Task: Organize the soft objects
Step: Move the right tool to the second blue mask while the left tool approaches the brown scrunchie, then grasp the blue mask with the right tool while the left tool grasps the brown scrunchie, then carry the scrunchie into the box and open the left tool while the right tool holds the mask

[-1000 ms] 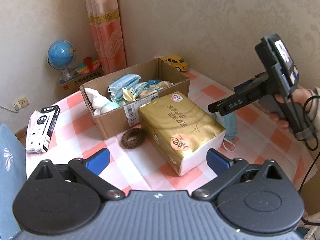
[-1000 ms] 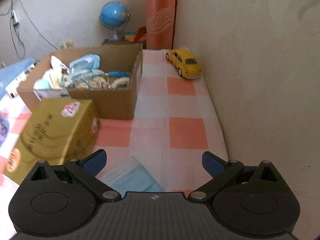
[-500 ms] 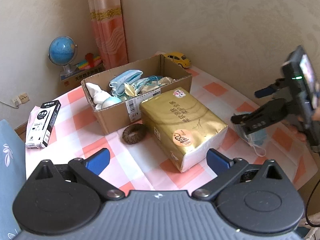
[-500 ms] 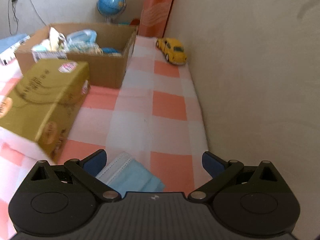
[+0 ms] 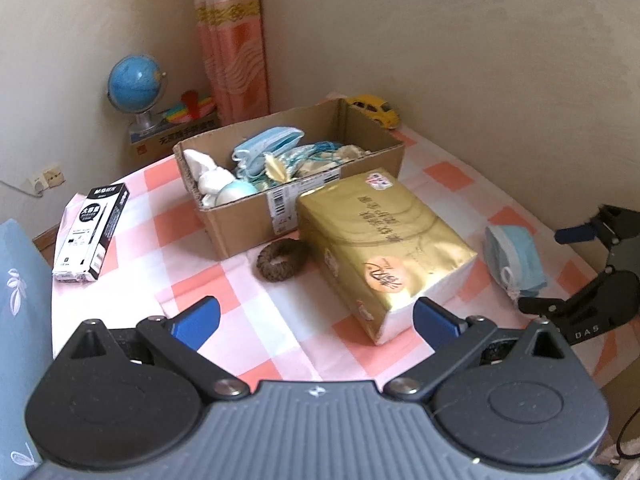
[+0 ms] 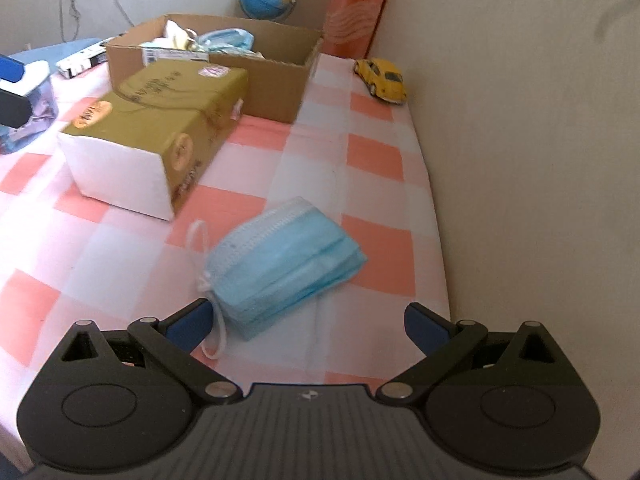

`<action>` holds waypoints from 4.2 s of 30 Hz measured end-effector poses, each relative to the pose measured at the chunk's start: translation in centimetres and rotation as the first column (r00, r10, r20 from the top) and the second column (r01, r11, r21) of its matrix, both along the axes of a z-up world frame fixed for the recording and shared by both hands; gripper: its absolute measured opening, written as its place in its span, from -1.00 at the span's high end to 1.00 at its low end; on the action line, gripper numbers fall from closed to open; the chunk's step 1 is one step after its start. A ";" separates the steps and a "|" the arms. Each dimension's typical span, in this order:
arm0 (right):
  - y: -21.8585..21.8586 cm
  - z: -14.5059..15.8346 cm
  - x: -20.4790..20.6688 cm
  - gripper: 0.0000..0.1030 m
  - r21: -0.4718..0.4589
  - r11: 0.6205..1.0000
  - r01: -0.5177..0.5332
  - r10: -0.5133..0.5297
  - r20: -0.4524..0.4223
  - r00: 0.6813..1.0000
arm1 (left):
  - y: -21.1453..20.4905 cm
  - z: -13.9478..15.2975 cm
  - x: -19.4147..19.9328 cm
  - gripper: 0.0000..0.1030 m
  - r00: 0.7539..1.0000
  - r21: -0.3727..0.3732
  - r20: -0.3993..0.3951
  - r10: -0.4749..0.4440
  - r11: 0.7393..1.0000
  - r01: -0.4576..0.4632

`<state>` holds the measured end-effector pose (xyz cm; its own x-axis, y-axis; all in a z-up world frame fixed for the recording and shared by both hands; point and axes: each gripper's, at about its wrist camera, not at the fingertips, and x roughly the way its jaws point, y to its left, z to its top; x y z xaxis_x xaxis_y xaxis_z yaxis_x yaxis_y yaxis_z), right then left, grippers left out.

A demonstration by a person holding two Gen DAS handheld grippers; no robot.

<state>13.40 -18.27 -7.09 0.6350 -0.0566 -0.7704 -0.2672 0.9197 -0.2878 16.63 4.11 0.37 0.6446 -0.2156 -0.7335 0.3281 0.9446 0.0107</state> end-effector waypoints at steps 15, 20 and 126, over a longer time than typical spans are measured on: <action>-1.3 -0.8 1.4 -1.00 0.168 0.984 0.053 -0.052 -0.014 0.999 | 1.3 0.2 6.0 -0.91 0.997 0.136 -0.064 -0.036 0.990 0.044; -1.2 -0.9 1.3 -1.00 0.165 0.985 0.054 -0.053 -0.009 0.999 | 1.2 -1.1 8.4 -0.40 0.984 0.150 -0.150 -0.092 0.982 0.114; 0.6 5.5 1.1 -0.53 0.185 0.979 -0.083 0.054 0.154 0.987 | -0.1 5.2 13.6 -0.82 0.995 0.025 0.090 0.033 0.999 -0.036</action>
<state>14.47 -17.62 -1.64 0.7396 0.1295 -0.6605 -0.2991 0.9423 -0.1502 30.19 3.98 5.61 0.7150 -0.1732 -0.6773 0.2919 0.9543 0.0640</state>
